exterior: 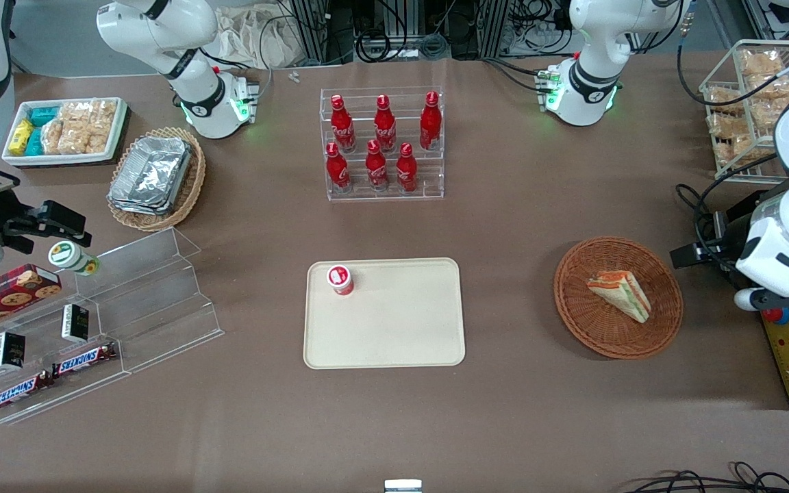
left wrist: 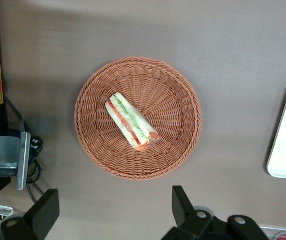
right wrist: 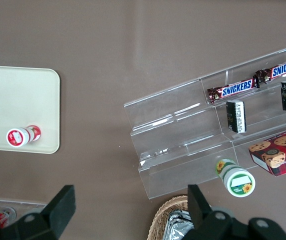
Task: Place sandwich from basket to tray
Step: 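Move the left gripper down over the wrapped sandwich in the wicker basket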
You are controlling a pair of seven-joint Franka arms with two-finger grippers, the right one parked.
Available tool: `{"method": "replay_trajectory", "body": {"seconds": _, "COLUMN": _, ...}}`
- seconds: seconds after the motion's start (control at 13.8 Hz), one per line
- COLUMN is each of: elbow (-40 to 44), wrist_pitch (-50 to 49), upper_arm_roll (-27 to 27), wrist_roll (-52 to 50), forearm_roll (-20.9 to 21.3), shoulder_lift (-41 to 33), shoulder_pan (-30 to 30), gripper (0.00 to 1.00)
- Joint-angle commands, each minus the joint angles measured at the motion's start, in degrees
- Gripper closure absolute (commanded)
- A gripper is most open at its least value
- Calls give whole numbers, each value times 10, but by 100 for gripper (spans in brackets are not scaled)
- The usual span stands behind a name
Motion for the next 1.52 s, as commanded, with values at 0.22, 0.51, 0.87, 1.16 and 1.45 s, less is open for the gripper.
{"method": "replay_trajectory", "body": {"seconds": 0.22, "elbow": 25, "wrist_pitch": -18, "upper_arm_roll": 1, "wrist_roll": -19, "forearm_roll": 9, "shoulder_lift": 19, "shoulder_pan": -5, "gripper": 0}}
{"method": "replay_trajectory", "body": {"seconds": 0.51, "elbow": 17, "wrist_pitch": -10, "upper_arm_roll": 2, "wrist_roll": -125, "forearm_roll": 23, "shoulder_lift": 37, "shoulder_pan": -24, "gripper": 0}}
{"method": "replay_trajectory", "body": {"seconds": 0.87, "elbow": -38, "wrist_pitch": 42, "upper_arm_roll": 4, "wrist_roll": -151, "forearm_roll": 16, "shoulder_lift": 46, "shoulder_pan": -22, "gripper": 0}}
{"method": "replay_trajectory", "body": {"seconds": 1.16, "elbow": -81, "wrist_pitch": 84, "upper_arm_roll": 6, "wrist_roll": -184, "forearm_roll": 12, "shoulder_lift": 47, "shoulder_pan": -18, "gripper": 0}}
{"method": "replay_trajectory", "body": {"seconds": 1.45, "elbow": -153, "wrist_pitch": 159, "upper_arm_roll": 8, "wrist_roll": -312, "forearm_roll": 10, "shoulder_lift": 32, "shoulder_pan": -16, "gripper": 0}}
